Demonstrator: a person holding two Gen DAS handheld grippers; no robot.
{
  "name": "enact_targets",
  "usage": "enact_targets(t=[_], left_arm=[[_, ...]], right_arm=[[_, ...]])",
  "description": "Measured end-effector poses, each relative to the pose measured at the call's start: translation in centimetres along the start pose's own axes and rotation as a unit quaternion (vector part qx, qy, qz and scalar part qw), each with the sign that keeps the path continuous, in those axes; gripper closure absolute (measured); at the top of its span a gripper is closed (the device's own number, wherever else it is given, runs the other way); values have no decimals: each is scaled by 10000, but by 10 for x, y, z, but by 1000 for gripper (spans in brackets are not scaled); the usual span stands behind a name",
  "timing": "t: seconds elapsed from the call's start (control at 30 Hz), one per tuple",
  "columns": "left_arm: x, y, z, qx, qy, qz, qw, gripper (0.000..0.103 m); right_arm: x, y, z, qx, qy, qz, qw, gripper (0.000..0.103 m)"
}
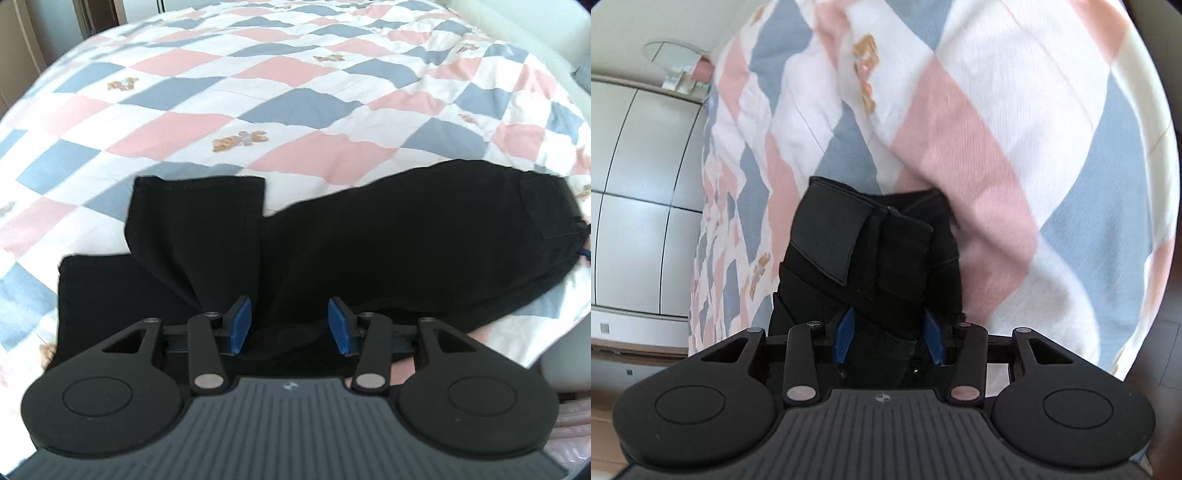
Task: Fold clothes
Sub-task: 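Lift the hems with both grippers and fold the legs toward the waistband, then lay the held hems onto the waistband with both grippers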
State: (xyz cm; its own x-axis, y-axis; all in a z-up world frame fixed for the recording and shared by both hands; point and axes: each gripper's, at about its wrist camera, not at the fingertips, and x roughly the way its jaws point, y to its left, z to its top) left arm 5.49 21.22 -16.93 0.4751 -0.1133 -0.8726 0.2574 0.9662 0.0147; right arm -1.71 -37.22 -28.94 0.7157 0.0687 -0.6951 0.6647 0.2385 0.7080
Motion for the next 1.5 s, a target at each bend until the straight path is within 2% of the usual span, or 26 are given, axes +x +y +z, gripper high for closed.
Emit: enact_targets(t=[0.1,0.2,0.27,0.33,0.4,0.43,0.47,0.53,0.6,0.63,0.67,0.73,0.77,0.8,0.87,0.93,1.0,1.03,1.07,1.1,1.13,1.23,1.3,1.37,1.4,1.5], left_arm=[[16,-7,17,496,-137,470,9976,55],[45,-17,36,1057,-237,925,9898,48],[71,-18,44,1177,-69,845,9894,41],[96,-20,45,1305,151,1039,9859,43],[114,-17,42,1297,338,1199,9837,53],[115,-12,40,1138,320,1132,9865,70],[112,-8,39,943,260,1064,9895,91],[98,5,36,423,-61,1077,9933,95],[68,27,29,-327,-720,1049,9913,96],[48,43,23,-837,-1085,1086,9846,97],[27,61,14,-1405,-1402,1135,9735,97],[-8,100,-13,-2533,-1743,1306,9425,99],[-19,118,-31,-3047,-1751,1397,9257,98],[-22,135,-51,-3475,-1615,1427,9126,97],[-12,159,-87,-4123,-1116,1493,8918,98],[6,175,-117,-4709,-655,1369,8690,99],[11,184,-136,-5293,-788,916,8398,99],[12,187,-139,-5484,-917,677,8284,95],[13,189,-139,-5626,-1002,498,8191,84],[15,190,-140,-5764,-1085,319,8093,79],[17,192,-138,-5851,-1113,224,8029,77],[26,194,-133,-5833,-1021,211,8056,77],[33,197,-132,-5870,-956,212,8036,77],[37,198,-128,-5814,-943,245,8078,87],[37,197,-125,-5701,-948,279,8156,87],[28,188,-109,-5108,-998,411,8529,93]], right_arm=[[-2,-11,3,147,-60,35,9999,54],[1,-19,3,232,-112,28,9997,53],[6,-17,3,209,-157,-43,9996,52],[8,-14,3,217,-182,-152,9995,50],[9,-10,3,231,-183,-245,9993,48],[8,-8,3,132,-178,-341,9992,49],[8,-6,3,23,-172,-444,9989,53],[5,-5,2,-89,-171,-554,9983,69],[2,-8,3,-48,-169,-509,9985,71],[1,-8,3,-93,-146,-500,9986,71],[0,-8,4,-146,-122,-495,9986,71],[1,-8,5,-204,-86,-498,9985,71],[2,-8,5,-202,-74,-508,9985,71],[3,-8,5,-200,-63,-518,9984,71],[4,-6,5,-219,-77,-572,9981,71],[4,-4,5,-231,-51,-605,9979,70],[4,-1,6,-231,-19,-627,9978,68],[5,0,7,-240,1,-641,9977,67],[5,1,7,-244,13,-660,9975,67],[5,1,7,-239,9,-674,9974,66],[5,2,7,-233,3,-687,9974,65],[6,3,6,-238,-18,-702,9973,65],[5,3,6,-324,-4,-680,9972,65],[3,5,7,-532,21,-676,9963,68],[1,6,8,-620,35,-668,9958,72],[-11,15,11,-939,-20,-548,9941,86]])
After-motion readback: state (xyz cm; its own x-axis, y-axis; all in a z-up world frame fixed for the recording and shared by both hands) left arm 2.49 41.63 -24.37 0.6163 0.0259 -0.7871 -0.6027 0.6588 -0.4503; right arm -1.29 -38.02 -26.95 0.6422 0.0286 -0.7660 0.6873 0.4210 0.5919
